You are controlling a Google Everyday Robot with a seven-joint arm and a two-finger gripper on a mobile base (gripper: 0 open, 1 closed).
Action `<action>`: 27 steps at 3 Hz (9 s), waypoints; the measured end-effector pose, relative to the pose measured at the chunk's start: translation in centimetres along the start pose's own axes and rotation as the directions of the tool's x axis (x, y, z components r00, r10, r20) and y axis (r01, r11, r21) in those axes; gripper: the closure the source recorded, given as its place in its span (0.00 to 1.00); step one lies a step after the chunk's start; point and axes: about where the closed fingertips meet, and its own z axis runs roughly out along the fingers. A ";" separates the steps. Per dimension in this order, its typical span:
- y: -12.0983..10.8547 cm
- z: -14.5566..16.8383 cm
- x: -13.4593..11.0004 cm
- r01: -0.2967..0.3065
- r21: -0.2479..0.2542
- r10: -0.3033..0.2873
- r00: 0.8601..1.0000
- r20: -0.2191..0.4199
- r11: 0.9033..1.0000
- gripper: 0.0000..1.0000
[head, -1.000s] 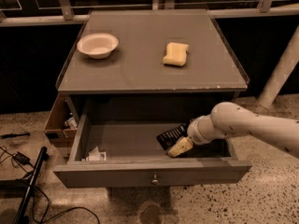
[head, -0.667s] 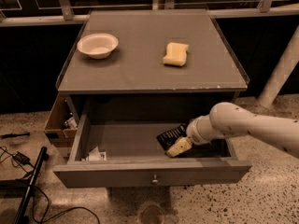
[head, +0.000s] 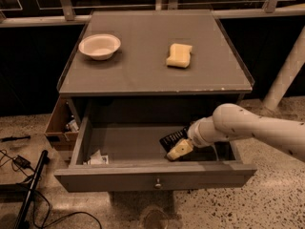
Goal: Pick rxbar chocolate from top drawer and place on counter
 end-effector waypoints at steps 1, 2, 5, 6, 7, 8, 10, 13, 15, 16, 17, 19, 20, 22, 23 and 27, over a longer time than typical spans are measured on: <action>0.7 -0.2 -1.3 -0.012 -0.012 0.012 1.000 0.019 1.000 0.03; 1.2 -0.3 -2.3 -0.012 -0.015 0.013 0.999 0.041 1.000 0.03; 2.4 0.6 -1.5 -0.003 0.018 0.002 0.998 0.064 1.000 0.05; 2.0 0.8 -1.1 0.004 0.038 -0.006 0.998 0.065 0.999 0.02; 1.2 1.1 -0.7 0.007 0.055 -0.010 0.998 0.056 0.998 0.01; 0.3 1.3 -0.7 0.010 0.067 -0.013 0.999 0.046 0.998 0.01; -0.4 1.6 -0.5 0.008 0.076 -0.009 1.000 0.014 0.997 0.21; -0.3 0.4 -1.1 0.007 0.074 -0.007 1.000 0.003 0.997 0.91; 0.4 -1.5 -1.7 0.031 0.067 -0.032 0.999 0.023 0.997 1.00; 0.7 -2.4 -2.0 0.070 0.034 -0.071 0.997 0.030 0.997 1.00; 1.1 -5.5 -3.4 0.153 -0.020 -0.152 0.987 0.057 0.988 1.00; 3.0 -15.3 -8.3 0.339 -0.108 -0.327 0.938 0.113 0.935 1.00; 4.5 -15.7 -7.6 0.349 -0.176 -0.336 0.936 0.100 0.920 1.00; 4.6 -16.6 -8.6 0.355 -0.170 -0.344 0.934 0.095 0.919 1.00; 4.7 -18.7 -10.8 0.373 -0.148 -0.364 0.928 0.081 0.916 1.00; 2.1 -18.2 -20.8 0.484 -0.056 -0.478 0.873 0.097 0.873 1.00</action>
Offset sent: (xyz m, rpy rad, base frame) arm 0.0021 0.0283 0.0253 0.0662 -0.0281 -0.0040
